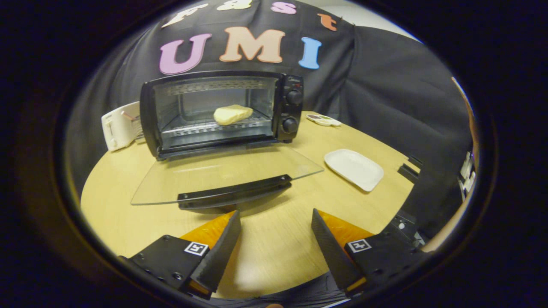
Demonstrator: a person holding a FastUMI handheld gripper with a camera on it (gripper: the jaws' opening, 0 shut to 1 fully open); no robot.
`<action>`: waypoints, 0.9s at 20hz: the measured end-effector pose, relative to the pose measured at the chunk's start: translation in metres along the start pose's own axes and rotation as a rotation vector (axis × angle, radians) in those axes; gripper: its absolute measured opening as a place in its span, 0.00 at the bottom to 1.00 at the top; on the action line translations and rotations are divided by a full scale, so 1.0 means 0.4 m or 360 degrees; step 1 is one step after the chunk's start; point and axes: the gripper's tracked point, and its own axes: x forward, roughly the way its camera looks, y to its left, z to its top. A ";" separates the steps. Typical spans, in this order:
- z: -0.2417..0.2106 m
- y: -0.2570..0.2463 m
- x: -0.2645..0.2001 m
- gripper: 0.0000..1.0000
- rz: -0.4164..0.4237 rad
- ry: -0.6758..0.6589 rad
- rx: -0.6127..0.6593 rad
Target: Open the toaster oven, put the food inside, and close the toaster oven door.
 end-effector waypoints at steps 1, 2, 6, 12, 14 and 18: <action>-0.001 0.002 0.006 1.00 0.0007 -0.0007 -0.0049; 0.004 0.005 0.004 0.99 0.0022 -0.0017 -0.0085; 0.033 0.012 -0.011 0.97 0.0043 -0.0083 -0.0123; 0.092 0.028 -0.032 0.96 0.0077 -0.0171 -0.0104; 0.109 0.024 -0.039 0.96 0.0082 -0.0206 -0.0076; 0.191 0.025 -0.062 0.96 0.0120 -0.0348 0.0053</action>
